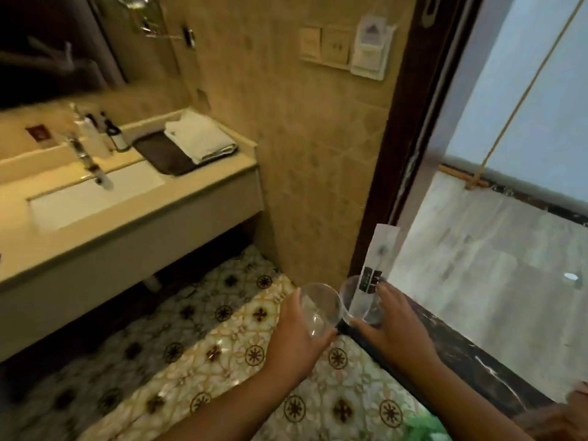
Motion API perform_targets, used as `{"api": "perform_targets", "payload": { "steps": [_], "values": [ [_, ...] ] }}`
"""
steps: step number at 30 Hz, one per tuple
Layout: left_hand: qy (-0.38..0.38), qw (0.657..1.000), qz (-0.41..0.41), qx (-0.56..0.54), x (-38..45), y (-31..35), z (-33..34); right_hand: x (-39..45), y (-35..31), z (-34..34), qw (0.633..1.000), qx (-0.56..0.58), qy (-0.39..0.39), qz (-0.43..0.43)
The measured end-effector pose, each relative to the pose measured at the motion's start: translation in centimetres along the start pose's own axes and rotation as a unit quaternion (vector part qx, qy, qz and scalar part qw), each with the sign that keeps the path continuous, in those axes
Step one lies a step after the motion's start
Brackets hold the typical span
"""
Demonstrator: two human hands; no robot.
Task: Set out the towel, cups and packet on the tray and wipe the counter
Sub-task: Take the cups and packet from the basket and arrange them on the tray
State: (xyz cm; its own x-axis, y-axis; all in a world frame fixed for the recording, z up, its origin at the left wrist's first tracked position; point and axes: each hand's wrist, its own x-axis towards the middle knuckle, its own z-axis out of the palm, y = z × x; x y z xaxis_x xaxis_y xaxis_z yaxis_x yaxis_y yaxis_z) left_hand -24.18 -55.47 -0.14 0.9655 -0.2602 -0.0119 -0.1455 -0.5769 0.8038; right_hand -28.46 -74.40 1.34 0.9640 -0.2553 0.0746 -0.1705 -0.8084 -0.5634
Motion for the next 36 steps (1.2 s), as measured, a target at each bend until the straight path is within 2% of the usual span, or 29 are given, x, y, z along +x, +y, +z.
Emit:
{"api": "perform_targets", "payload": {
  "steps": [2, 9, 16, 26, 32, 36],
  "values": [
    [0.03, 0.999, -0.011, 0.005, 2.1, -2.4, -4.0, 3.8, -3.8, 2.6, 0.999, 0.018, -0.004, -0.038],
    [0.128, 0.988, -0.083, 0.006, 10.7, -9.1, -13.3, 17.3, -13.4, 9.9, 0.982, 0.041, -0.091, -0.157],
    [0.213, 0.969, -0.125, -0.006, 24.0, -13.4, -19.3, 33.2, -19.7, 16.4, 0.97, 0.051, -0.128, -0.199],
    [0.289, 0.936, -0.199, -0.004, 42.0, -17.3, -27.1, 54.8, -27.7, 21.8, 0.957, 0.034, -0.167, -0.235],
    [0.319, 0.925, -0.207, 0.008, 50.6, -22.3, -32.3, 64.0, -33.7, 26.4, 0.95, -0.017, -0.191, -0.247],
    [0.333, 0.922, -0.198, -0.008, 57.9, -26.9, -36.6, 70.4, -37.6, 30.7, 0.946, 0.009, -0.184, -0.268]
  ]
}}
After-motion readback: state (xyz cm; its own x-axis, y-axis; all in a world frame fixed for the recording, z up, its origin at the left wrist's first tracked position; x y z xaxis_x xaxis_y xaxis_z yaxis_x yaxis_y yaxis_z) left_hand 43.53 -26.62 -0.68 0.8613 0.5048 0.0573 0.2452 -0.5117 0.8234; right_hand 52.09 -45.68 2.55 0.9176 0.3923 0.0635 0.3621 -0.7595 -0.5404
